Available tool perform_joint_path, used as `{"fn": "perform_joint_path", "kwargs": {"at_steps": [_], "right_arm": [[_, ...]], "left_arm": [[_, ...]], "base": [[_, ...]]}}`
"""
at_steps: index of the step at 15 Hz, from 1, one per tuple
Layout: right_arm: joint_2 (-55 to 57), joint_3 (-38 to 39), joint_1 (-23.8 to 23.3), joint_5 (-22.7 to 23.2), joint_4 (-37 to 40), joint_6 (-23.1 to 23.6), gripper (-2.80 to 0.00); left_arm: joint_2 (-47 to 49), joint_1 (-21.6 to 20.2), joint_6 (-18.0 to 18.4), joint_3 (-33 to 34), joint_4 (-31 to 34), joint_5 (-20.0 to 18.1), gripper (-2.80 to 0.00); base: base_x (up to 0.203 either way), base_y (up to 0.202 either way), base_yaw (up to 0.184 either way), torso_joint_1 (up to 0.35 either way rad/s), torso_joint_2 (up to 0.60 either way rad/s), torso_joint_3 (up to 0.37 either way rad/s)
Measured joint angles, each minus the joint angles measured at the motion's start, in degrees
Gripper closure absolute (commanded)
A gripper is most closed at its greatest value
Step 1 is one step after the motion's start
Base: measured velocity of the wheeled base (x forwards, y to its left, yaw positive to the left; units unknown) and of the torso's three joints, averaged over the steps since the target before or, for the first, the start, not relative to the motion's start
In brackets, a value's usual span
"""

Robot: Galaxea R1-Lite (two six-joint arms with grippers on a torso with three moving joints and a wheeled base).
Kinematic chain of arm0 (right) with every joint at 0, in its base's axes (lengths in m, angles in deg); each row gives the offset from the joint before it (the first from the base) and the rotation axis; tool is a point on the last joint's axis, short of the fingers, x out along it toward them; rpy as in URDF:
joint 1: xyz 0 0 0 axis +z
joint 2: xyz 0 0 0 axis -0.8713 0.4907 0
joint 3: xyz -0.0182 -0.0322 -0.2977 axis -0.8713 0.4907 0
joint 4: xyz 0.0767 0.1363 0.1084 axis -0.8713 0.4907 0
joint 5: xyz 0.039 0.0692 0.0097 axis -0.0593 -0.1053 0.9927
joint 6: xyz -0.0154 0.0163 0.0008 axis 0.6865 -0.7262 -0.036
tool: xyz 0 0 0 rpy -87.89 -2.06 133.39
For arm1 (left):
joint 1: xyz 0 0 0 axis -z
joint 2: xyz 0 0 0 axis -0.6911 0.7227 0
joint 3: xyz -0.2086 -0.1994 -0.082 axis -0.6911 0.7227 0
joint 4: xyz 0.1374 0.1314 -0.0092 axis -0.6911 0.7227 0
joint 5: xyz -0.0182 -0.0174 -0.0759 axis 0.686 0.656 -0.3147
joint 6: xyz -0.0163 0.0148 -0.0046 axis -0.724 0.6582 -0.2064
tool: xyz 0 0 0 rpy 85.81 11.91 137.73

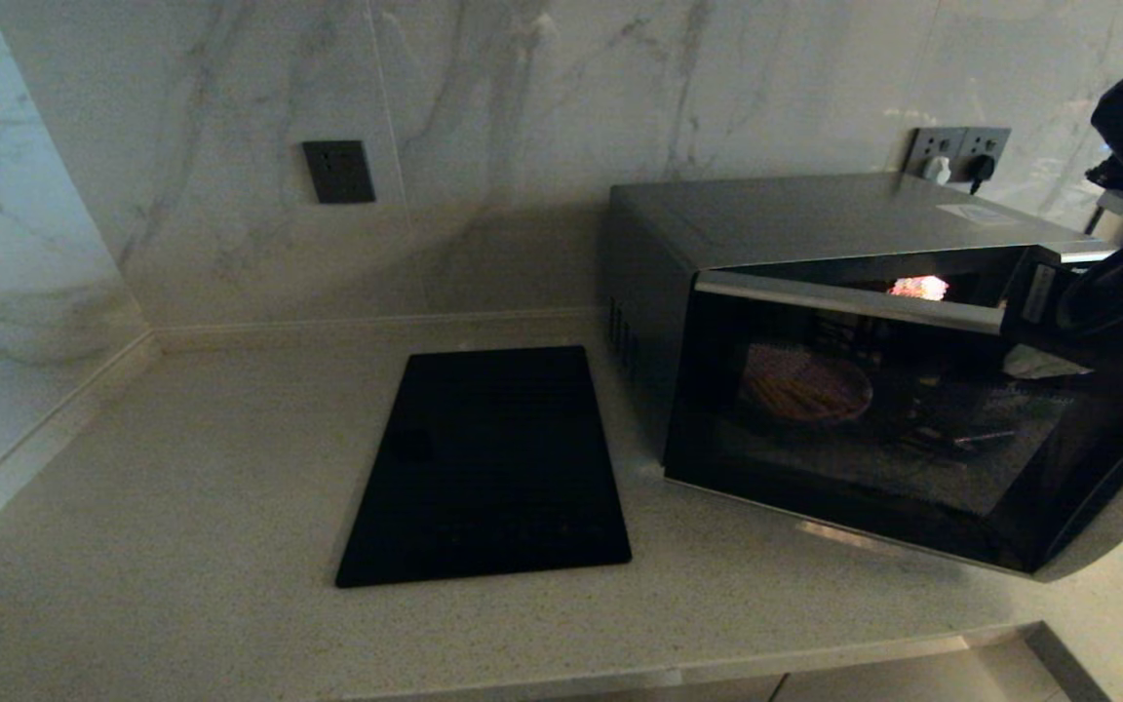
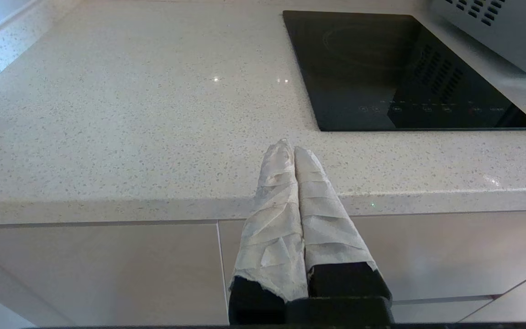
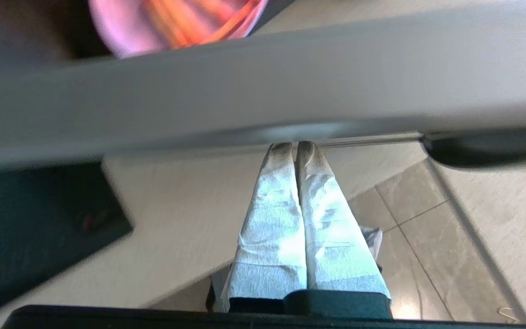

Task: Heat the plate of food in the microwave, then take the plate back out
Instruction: Close the microwave oven

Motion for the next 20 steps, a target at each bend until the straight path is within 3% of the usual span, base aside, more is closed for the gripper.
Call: {"fn": "perform_joint_path", "kwargs": {"at_steps": [4, 7, 15, 20], "right_arm": [[1.6, 1.2, -8.4, 0.5, -9.2, 1.4, 0.00], [3.4, 1.4, -11.8, 2.1, -14.5, 1.6, 0.00], [6.5, 1.7, -12.6, 6.9, -22.0, 1.3, 0.00], [7.7, 3.4, -12.6, 7.6, -27.1, 1.2, 0.00]], "left_arm": [[0.0, 0.0, 0.0, 0.0, 0.0, 0.0, 0.00], [0.0, 0.0, 0.0, 0.0, 0.0, 0.0, 0.00], [0.0, 0.0, 0.0, 0.0, 0.0, 0.0, 0.00], [0.0, 0.0, 0.0, 0.0, 0.0, 0.0, 0.00]], "base": [[0.000, 0.000, 0.000, 0.000, 0.00, 0.000], [0.000, 0.000, 0.000, 0.000, 0.00, 0.000], [0.000, 0.000, 0.000, 0.000, 0.00, 0.000], [0.000, 0.000, 0.000, 0.000, 0.00, 0.000]]}}
